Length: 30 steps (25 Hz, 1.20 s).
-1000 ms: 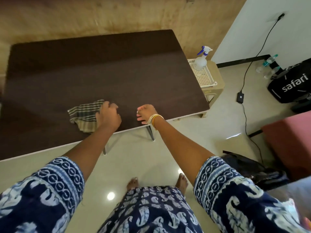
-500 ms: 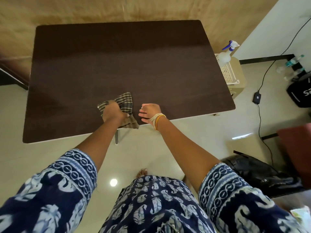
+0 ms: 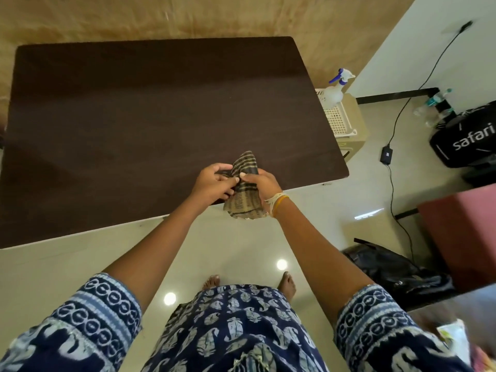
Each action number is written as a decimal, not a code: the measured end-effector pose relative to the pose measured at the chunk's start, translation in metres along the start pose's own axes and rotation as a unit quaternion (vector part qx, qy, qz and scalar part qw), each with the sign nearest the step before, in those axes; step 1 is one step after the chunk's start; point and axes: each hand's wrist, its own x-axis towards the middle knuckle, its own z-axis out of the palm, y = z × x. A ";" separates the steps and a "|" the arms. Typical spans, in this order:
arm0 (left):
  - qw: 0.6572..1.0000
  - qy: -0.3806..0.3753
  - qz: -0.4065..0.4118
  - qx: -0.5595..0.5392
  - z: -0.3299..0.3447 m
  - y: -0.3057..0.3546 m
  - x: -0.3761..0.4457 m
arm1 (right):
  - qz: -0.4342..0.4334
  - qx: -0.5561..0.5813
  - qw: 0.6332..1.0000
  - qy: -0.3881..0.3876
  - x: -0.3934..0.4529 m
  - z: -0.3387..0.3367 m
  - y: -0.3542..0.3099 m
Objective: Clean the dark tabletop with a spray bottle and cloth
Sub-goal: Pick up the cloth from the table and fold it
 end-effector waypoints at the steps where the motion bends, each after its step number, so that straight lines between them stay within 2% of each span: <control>1: 0.997 0.030 0.020 0.066 0.005 0.006 0.002 | -0.004 0.024 1.000 -0.013 -0.005 -0.016 -0.005; 3: 0.986 0.034 0.056 0.153 0.015 0.022 0.007 | -0.013 0.083 0.995 -0.045 -0.014 -0.050 -0.016; 4: 0.990 -0.007 0.056 0.133 0.023 0.033 0.009 | -0.014 0.122 0.990 -0.065 -0.020 -0.068 -0.020; 6: 0.993 -0.119 0.020 0.007 0.046 0.057 0.010 | -0.019 0.214 0.971 -0.109 -0.029 -0.105 -0.025; 9: 0.947 -0.238 -0.089 -0.199 0.092 0.084 0.009 | -0.029 0.308 0.940 -0.145 -0.041 -0.151 -0.029; 12: 0.910 -0.308 -0.124 -0.249 0.145 0.103 0.008 | -0.039 0.336 0.930 -0.145 -0.044 -0.189 -0.035; 15: 0.905 -0.294 -0.131 -0.278 0.205 0.133 0.005 | -0.033 0.315 0.938 -0.142 -0.047 -0.244 -0.048; 19: 0.944 -0.197 -0.111 -0.242 0.272 0.163 0.018 | -0.026 0.271 0.955 -0.116 -0.045 -0.313 -0.062; 22: 0.945 -0.151 -0.112 -0.267 0.304 0.187 0.032 | -0.005 0.212 0.972 -0.097 -0.039 -0.357 -0.073; 26: 0.942 -0.163 -0.142 -0.255 0.335 0.219 0.063 | 0.028 0.067 0.997 0.025 -0.020 -0.409 -0.091; 30: 0.927 -0.186 -0.191 -0.265 0.367 0.244 0.106 | 0.022 -0.005 0.998 0.065 0.015 -0.447 -0.120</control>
